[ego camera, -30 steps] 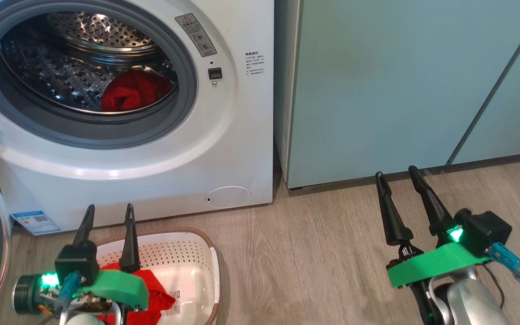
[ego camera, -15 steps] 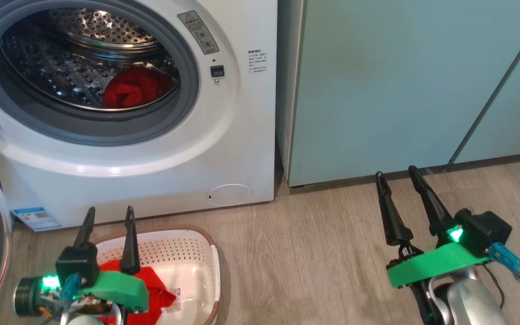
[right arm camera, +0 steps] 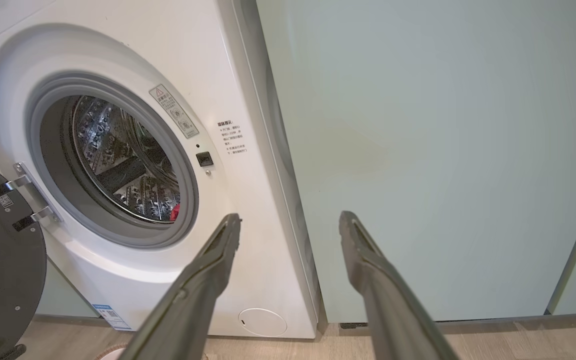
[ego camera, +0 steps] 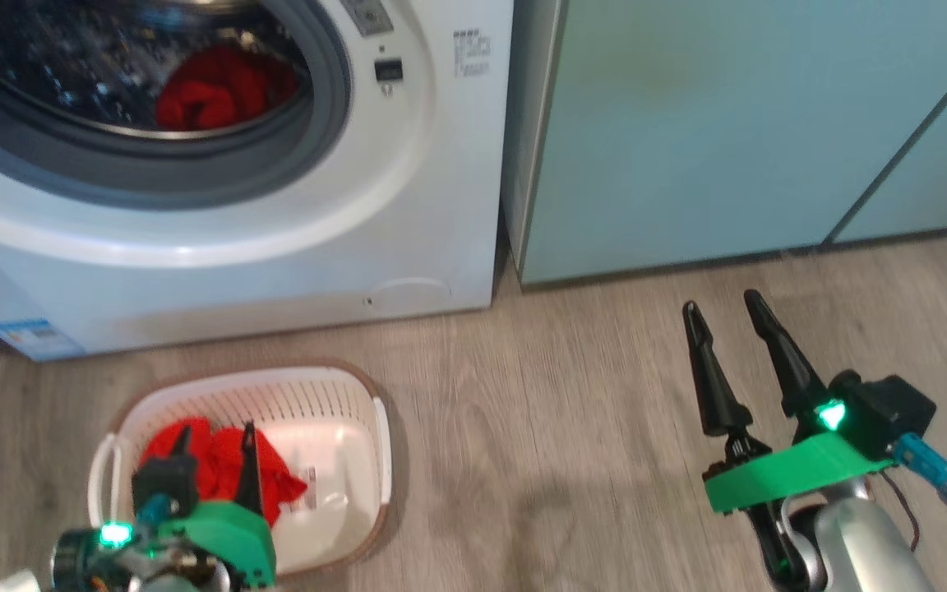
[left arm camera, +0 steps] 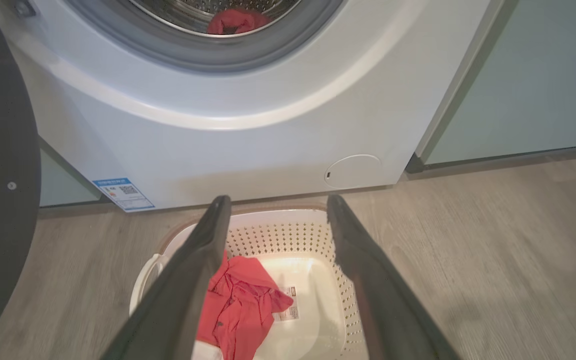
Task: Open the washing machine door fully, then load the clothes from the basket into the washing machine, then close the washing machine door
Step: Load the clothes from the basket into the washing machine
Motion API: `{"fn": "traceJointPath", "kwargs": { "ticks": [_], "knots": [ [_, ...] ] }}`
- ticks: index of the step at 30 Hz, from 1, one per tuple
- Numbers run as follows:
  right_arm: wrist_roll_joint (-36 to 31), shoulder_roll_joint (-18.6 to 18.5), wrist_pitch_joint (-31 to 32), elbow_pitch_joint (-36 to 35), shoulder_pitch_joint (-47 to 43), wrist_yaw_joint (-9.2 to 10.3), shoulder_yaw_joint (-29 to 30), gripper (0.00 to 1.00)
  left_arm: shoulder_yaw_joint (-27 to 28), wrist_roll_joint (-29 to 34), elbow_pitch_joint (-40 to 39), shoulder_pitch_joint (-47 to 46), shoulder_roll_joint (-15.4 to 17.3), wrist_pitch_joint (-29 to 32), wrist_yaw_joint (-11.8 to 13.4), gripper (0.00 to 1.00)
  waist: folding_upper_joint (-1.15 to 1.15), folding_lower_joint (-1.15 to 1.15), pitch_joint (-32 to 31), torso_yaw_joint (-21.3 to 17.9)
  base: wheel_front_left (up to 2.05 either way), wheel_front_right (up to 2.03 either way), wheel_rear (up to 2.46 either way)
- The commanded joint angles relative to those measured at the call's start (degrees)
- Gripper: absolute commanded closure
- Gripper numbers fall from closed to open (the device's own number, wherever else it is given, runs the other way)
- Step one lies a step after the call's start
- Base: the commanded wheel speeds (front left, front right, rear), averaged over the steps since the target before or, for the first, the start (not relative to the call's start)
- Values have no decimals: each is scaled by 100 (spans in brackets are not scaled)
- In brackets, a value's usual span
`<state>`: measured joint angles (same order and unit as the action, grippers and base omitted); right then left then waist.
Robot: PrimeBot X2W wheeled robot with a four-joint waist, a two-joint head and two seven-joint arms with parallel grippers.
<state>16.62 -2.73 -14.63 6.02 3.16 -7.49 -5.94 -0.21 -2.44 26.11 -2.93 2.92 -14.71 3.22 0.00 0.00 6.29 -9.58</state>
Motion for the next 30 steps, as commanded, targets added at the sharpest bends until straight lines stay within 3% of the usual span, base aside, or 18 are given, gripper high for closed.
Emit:
{"fn": "traceJointPath", "kwargs": {
  "ticks": [1,12,19,30],
  "knots": [
    [-42,-15,-37,-231,294,0,-145,0,199,26,-83,-387,92,-29,35,0,0,0,385,-34,0,0,0],
    [-61,-15,-37,-423,740,0,-177,0,-158,585,1994,-1875,762,-29,63,0,0,0,1832,-187,0,0,0],
    [15,-15,-37,-493,963,0,-185,0,-560,945,3681,-2969,1204,114,-113,0,0,0,2660,-350,0,0,0],
    [207,-15,-37,-674,1228,0,-157,0,-823,1121,4573,-3969,1573,520,-90,0,0,0,3605,-462,0,0,0]
  ]
}}
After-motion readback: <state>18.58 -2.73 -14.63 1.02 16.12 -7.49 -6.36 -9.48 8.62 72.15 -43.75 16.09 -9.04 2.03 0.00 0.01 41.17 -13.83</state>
